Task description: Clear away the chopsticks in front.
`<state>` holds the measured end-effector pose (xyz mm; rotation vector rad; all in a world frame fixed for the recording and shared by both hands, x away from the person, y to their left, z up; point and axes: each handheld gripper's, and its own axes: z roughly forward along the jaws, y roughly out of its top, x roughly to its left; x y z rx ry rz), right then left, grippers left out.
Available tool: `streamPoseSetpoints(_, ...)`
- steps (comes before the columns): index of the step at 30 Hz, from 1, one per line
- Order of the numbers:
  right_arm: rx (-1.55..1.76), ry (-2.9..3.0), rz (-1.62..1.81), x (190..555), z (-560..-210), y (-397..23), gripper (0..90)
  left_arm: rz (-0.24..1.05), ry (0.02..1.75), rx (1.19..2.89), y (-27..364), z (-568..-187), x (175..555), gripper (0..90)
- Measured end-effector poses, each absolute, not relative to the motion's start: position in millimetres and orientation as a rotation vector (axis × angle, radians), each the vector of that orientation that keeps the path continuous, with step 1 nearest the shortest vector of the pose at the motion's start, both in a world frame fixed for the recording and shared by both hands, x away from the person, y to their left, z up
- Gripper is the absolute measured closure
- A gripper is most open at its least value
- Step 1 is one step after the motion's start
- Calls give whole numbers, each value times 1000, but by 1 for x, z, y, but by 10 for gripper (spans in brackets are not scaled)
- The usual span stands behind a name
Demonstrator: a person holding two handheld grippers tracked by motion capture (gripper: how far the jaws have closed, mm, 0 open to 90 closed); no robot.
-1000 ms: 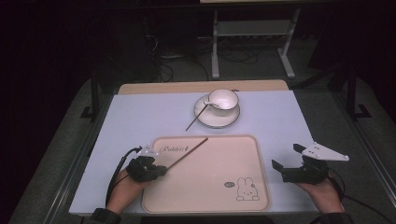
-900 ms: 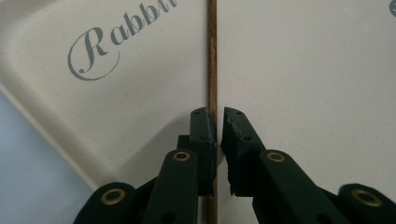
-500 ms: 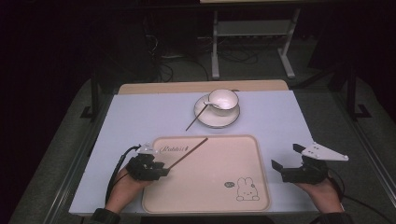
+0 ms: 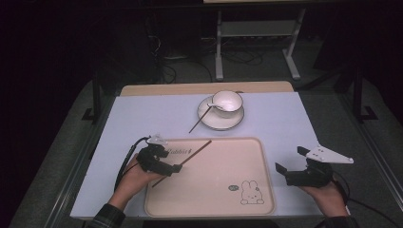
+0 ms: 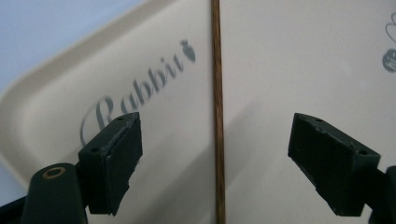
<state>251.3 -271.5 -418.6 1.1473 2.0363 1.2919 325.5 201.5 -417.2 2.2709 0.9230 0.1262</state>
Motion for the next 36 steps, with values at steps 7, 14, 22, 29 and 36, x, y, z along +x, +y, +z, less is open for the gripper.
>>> streamPoseSetpoints(7,1147,2036,1304,251,-419,-272,0,159,895,2249,183,-402,357,160)
streamPoseSetpoints(14,1147,2039,1307,251,-419,-271,0,202,864,2266,159,-387,399,163)
streamPoseSetpoints(22,1141,2044,1310,252,-419,-271,0,256,867,2272,135,-383,442,239)
streamPoseSetpoints(29,1147,2040,1319,253,-419,-273,0,341,882,2259,117,-381,476,426)
streamPoseSetpoints(36,1145,2041,1328,253,-419,-273,0,366,903,2292,93,-397,503,547)
